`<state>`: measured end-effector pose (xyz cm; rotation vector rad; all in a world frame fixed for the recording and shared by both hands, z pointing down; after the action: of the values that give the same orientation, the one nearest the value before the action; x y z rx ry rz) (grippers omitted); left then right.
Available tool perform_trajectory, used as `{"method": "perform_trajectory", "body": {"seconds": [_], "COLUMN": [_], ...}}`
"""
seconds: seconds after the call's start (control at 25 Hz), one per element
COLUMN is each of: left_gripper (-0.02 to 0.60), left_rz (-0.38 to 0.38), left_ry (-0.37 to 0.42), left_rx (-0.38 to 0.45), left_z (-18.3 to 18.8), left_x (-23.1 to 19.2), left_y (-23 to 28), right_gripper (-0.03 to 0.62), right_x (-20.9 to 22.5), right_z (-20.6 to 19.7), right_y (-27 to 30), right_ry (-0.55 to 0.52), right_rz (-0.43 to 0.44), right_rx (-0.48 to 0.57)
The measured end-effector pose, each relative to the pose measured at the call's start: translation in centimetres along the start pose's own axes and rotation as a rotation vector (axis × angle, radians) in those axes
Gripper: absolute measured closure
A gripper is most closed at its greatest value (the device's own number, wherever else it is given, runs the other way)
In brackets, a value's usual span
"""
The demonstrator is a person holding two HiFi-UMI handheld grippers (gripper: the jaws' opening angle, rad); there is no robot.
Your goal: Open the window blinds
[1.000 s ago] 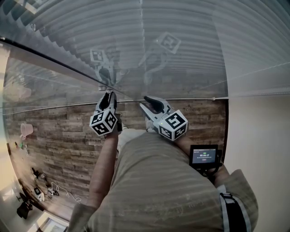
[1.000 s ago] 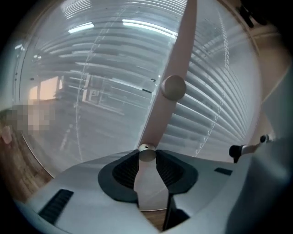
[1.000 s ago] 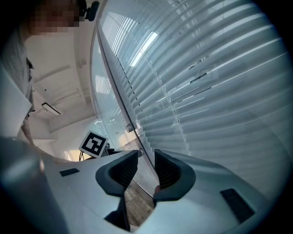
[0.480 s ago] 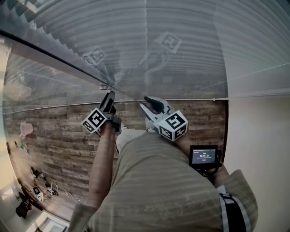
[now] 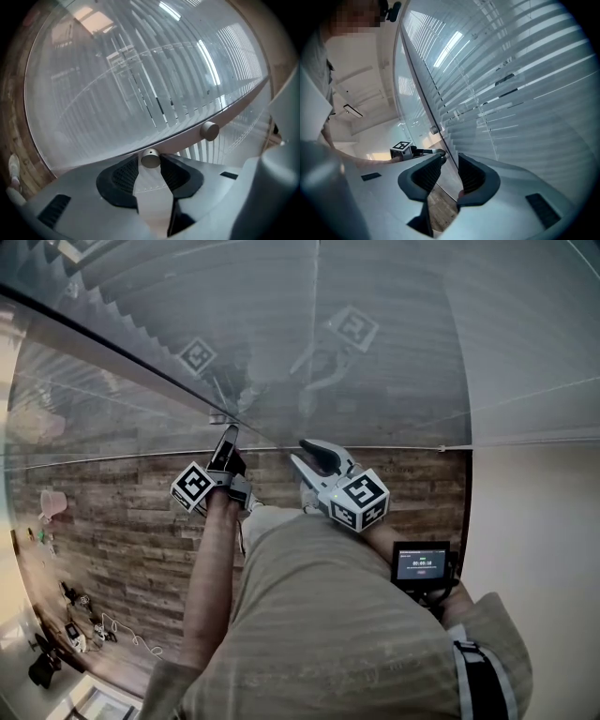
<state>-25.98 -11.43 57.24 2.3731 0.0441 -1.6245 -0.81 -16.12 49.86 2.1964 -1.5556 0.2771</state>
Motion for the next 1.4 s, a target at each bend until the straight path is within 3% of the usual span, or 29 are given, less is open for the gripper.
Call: {"method": "perform_trajectory", "body": {"seconds": [0.16,0.4,0.48,0.56,0.76,1.0,1.2,1.4], "left_gripper": [0.374,0.373,0.374,0.374,0.376,0.445,0.446,0.446], "left_rz": [0.114,0.332,0.371,0.393,0.423,0.419,0.367,0.288], "left_ry": [0.233,0.778,0.888,0.947,0.962,0.966,0.832,0.619], "left_rx": [-0.01,-0.049,-0.063,-0.071,-0.08,-0.093,-0.099,-0.098], "left_z": [0.0,-1.0,-1.2,-1.3,-1.4,-1.3,-0.8,-0.1], "left_x": [0.8,2.9,3.4,3.7,3.4,3.2,2.7,2.2], "left_y": [-0.6,-1.4,-1.0,-0.6,0.5,0.9,0.5,0.4], "right_gripper": [0.493,0.493,0.493,0.493,0.493,0.493,0.493,0.493], "right_x": [-0.1,0.2,0.1,0.1,0.5,0.7,0.6,0.6], "right_z": [-0.1,-0.1,-0.1,-0.1,0.0,0.1,0.1,0.1], "right_y": [0.1,-0.1,-0.1,-0.1,-0.1,-0.1,0.0,0.1], "right_ry": [0.001,0.009,0.006,0.004,0.001,0.003,-0.003,-0.006], "right_rz": [-0.001,-0.009,-0.006,-0.004,-0.004,-0.015,-0.014,-0.01], "right_rx": [0.003,0.006,0.006,0.006,0.006,0.008,-0.003,-0.001]}}
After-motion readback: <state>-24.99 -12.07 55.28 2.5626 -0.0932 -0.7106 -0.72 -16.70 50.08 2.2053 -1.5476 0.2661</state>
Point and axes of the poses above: the fingertips, and each gripper's own axes: y forward along the fingers, x to its right, z out of its top, the point moved 8 cm from there along -y, backward along the fingers
